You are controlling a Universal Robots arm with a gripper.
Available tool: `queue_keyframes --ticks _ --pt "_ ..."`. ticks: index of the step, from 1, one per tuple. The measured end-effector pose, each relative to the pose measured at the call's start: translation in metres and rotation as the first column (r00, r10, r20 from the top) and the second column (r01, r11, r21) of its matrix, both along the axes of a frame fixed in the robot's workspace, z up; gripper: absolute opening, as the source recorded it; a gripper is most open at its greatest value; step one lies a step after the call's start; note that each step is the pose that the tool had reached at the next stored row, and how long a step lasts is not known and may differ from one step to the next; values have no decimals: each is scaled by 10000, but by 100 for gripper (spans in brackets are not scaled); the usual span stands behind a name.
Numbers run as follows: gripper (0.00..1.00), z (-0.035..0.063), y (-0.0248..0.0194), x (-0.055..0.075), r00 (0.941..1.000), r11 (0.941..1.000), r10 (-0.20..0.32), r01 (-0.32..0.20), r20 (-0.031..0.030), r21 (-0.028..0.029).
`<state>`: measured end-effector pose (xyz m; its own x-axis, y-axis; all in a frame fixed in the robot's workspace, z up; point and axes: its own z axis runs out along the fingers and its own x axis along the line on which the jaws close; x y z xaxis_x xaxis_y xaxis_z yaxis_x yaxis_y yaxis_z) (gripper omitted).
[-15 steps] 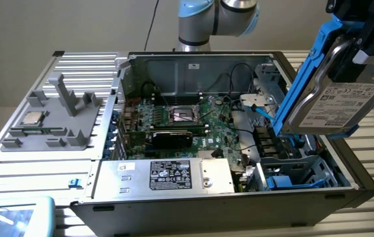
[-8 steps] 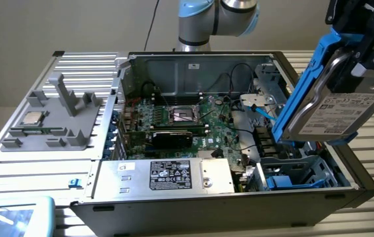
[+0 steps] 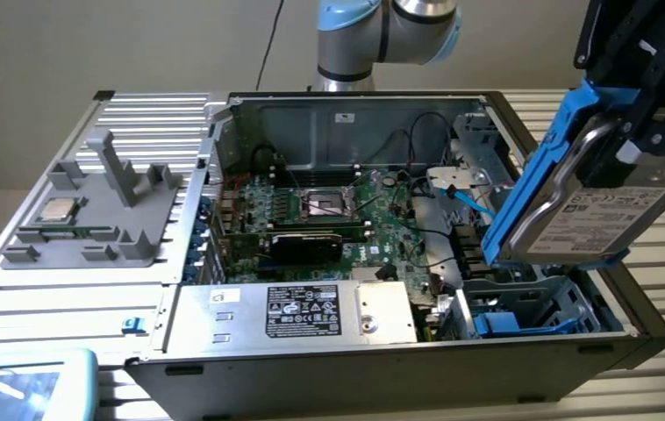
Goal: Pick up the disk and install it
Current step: 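Insert the disk into the insertion slot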
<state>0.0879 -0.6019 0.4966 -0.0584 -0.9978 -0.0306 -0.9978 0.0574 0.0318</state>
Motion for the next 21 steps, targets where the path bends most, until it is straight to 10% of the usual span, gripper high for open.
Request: queue_keyframes --ticks 5,21 --pt "37 -89 -70 21 10000 9999 -1 1 0 119" --pt "37 -378 -84 31 10000 9999 -2 2 8 138"
